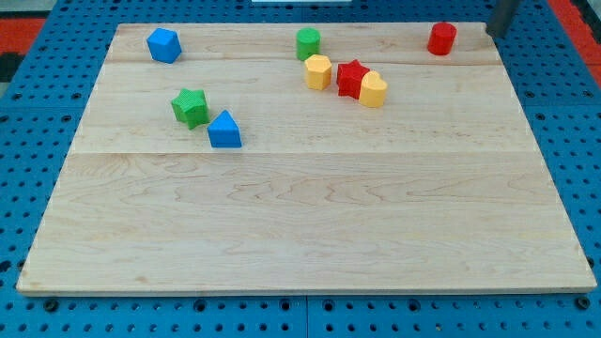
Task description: Move the red circle to the top right of the board
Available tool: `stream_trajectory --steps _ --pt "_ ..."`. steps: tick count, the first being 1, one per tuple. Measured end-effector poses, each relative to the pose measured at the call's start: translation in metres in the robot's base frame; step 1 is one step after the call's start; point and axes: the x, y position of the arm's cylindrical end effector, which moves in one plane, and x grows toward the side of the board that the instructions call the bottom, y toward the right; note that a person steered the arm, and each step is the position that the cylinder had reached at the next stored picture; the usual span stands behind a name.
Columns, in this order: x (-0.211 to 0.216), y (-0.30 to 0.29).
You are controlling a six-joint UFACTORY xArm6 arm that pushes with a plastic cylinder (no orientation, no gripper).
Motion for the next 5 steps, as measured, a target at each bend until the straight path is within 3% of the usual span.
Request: stream_trajectory --steps 1,2,5 --pt "-0.003 -0.054" --pt "0.011 -0.036" --pt "0.0 -0.022"
